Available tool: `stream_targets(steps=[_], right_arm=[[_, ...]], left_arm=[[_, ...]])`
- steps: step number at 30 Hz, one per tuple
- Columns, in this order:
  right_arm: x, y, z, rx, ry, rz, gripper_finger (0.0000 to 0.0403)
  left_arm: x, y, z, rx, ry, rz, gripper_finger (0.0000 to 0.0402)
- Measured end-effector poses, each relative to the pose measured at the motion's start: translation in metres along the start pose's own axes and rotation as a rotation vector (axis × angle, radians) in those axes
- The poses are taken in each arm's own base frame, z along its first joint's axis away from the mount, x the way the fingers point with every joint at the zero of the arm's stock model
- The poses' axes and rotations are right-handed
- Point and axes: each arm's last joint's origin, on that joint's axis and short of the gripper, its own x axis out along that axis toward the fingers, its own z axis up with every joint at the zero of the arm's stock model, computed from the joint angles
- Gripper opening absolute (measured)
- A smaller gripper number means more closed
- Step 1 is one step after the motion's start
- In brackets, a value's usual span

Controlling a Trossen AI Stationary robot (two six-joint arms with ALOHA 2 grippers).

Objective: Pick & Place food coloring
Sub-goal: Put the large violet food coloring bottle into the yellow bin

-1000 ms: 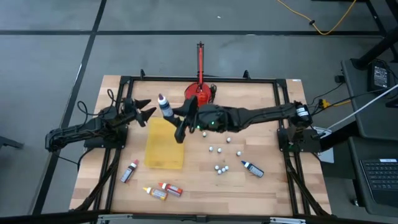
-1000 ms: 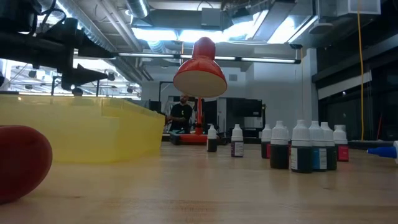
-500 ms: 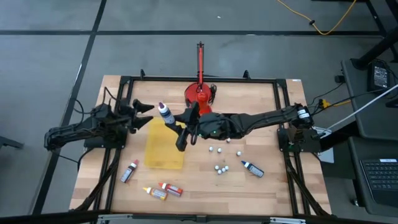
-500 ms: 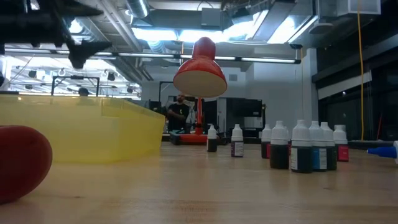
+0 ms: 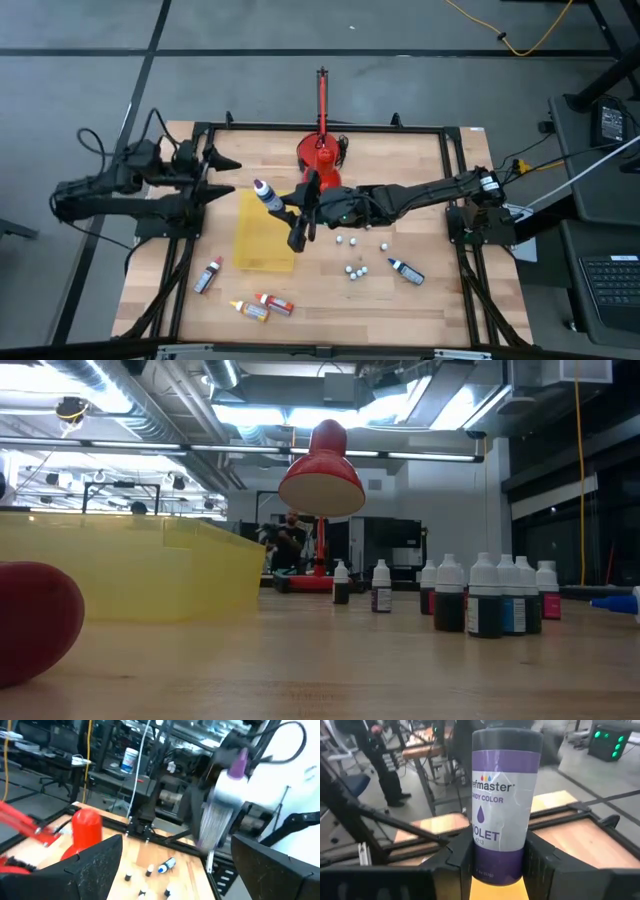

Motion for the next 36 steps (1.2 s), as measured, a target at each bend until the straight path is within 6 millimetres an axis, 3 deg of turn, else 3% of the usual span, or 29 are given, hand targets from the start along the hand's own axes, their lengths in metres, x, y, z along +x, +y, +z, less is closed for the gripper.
stream_targets(steps=[5, 13, 20, 24, 36], right_arm=[[0.000, 0.001, -0.003, 0.034, 0.038, 0.030, 0.0127], [-0.001, 0.000, -0.008, 0.020, 0.085, 0.031, 0.0127], [-0.001, 0.001, -0.010, 0.014, 0.105, 0.031, 0.0127], [-0.002, 0.002, -0.012, 0.007, 0.122, 0.030, 0.0127], [-0.002, 0.003, -0.012, 0.002, 0.123, 0.033, 0.0127]], left_arm=[[0.018, -0.017, 0.036, 0.024, 0.148, -0.029, 0.0361], [0.064, -0.035, 0.064, 0.076, 0.346, -0.062, 0.0361], [0.093, -0.044, 0.062, 0.079, 0.509, -0.066, 0.0360], [0.100, -0.045, 0.057, 0.074, 0.554, -0.066, 0.0342], [0.092, -0.046, 0.061, 0.050, 0.526, -0.068, 0.0242]])
